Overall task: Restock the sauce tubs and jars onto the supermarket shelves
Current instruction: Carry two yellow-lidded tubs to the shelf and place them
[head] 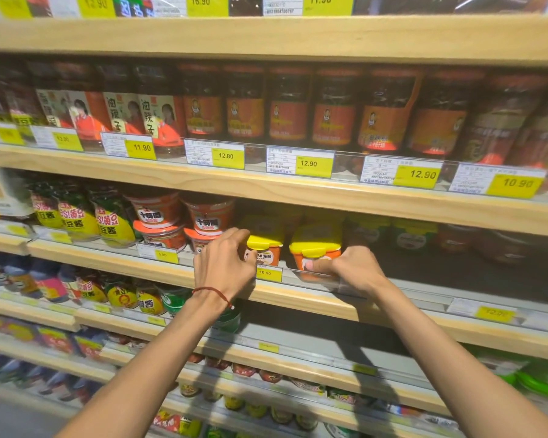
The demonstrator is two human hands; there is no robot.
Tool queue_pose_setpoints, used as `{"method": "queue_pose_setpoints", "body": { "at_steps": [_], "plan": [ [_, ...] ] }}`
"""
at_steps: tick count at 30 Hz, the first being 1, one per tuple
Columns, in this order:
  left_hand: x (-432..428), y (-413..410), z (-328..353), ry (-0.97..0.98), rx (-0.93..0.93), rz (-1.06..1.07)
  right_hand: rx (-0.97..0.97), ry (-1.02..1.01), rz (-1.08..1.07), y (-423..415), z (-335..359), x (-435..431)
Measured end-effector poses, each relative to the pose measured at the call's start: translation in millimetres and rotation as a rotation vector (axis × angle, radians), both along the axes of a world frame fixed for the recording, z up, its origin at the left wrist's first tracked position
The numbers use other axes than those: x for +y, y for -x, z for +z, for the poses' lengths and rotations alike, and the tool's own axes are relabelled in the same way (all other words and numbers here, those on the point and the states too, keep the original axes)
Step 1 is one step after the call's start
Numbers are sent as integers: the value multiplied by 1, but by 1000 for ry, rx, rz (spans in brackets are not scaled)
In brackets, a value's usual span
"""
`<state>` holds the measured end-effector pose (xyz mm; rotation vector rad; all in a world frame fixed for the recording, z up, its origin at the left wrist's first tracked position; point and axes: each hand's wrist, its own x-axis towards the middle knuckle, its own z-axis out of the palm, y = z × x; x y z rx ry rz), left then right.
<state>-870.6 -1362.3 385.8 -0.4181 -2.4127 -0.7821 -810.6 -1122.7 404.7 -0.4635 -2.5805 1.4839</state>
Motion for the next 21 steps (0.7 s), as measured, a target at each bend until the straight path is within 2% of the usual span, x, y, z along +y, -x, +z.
{"method": "queue_pose_setpoints", "body": {
  "at_steps": [3,8,13,21],
  "plan": [
    [-5,-5,-6,-35,75,-6,-14,-48,124,0,0,-1],
    [-4,-10,-15,-115,152,-196,21,-159,8,-1,-6,-4],
    [-1,-7,-15,-52,114,-300,43,-257,-35,-3,-12,-2],
    [-4,-14,-12,146,111,-274,57,-409,-64,1,-14,-16]
  ]
}}
